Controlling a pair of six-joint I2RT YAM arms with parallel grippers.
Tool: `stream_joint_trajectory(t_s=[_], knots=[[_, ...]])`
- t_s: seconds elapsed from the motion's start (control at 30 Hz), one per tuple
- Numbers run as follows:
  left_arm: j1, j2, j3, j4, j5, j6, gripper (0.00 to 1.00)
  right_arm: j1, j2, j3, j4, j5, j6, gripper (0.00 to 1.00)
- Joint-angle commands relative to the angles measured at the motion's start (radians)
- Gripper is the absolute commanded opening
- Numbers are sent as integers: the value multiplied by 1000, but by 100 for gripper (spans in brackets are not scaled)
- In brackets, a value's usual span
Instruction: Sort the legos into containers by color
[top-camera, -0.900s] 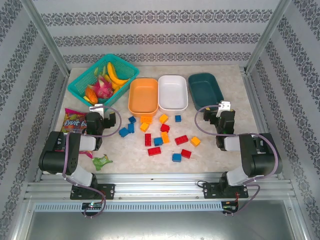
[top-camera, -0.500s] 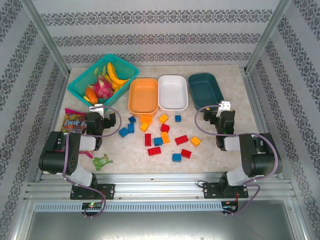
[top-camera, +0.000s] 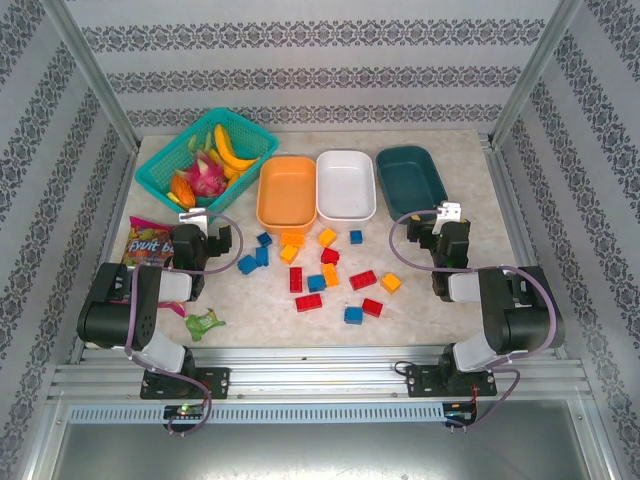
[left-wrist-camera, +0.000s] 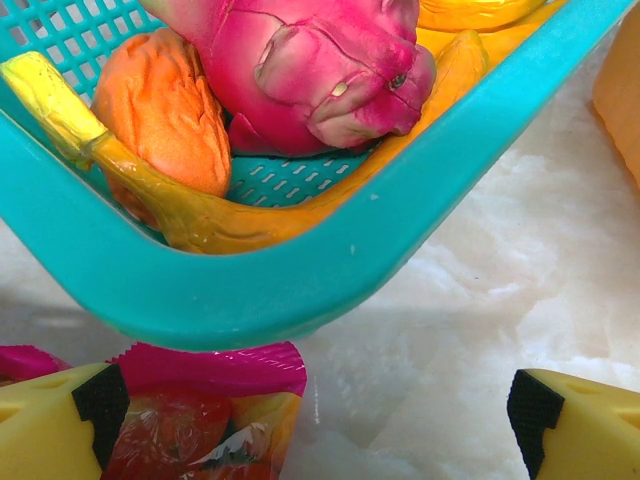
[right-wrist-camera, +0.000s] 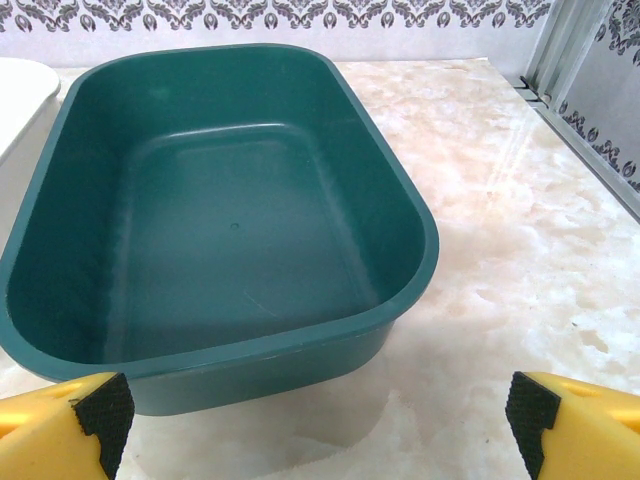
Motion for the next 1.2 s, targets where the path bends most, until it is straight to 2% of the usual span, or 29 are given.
stream_joint_trajectory(t_s=[0.0, 0.27, 0.37, 0.47, 0.5, 0.53, 0.57, 0.6, 0.63, 0.67, 0.73, 0.77, 0.87, 0.97, 1.07, 1.17], knots=[[9, -112, 77, -172, -46, -17, 100, 13, -77, -7, 1, 48, -6, 98], [2, -440, 89, -484, -205, -126, 100, 111, -328, 36, -200, 259, -64, 98], [-8, -557, 118, -601, -235, -173, 100, 140, -397, 136, -300, 281, -109, 98], [-57, -631, 214, -717, -244, -138, 100, 207, -449, 334, -463, 292, -165, 98], [-83, -646, 258, -744, -253, -111, 100, 234, -454, 431, -547, 306, -139, 98], [-104, -654, 296, -763, -266, -97, 100, 248, -451, 517, -645, 337, -48, 98], [-114, -655, 351, -815, -290, -160, 100, 244, -438, 634, -815, 353, 140, 98], [-114, -644, 445, -947, -294, -304, 100, 218, -417, 757, -1054, 300, 334, 98], [-114, -626, 537, -1117, -267, -393, 100, 191, -396, 843, -1248, 224, 458, 97], [-114, -599, 622, -1269, -222, -475, 100, 169, -377, 885, -1357, 180, 578, 98], [-99, -561, 648, -1285, -90, -541, 100, 116, -352, 863, -1328, -104, 581, 98], [-88, -540, 655, -1279, 19, -562, 100, 137, -336, 895, -1401, -97, 591, 97], [-99, -450, 701, -1314, 245, -590, 100, 277, -286, 1030, -1701, 116, 607, 97], [-173, -408, 732, -1388, 296, -550, 100, 382, -277, 1053, -1895, 185, 707, 92], [-263, -434, 705, -1407, 325, -500, 100, 414, -322, 927, -1923, 79, 857, 85], [-336, -461, 663, -1412, 389, -480, 100, 417, -328, 800, -1922, -38, 972, 84]])
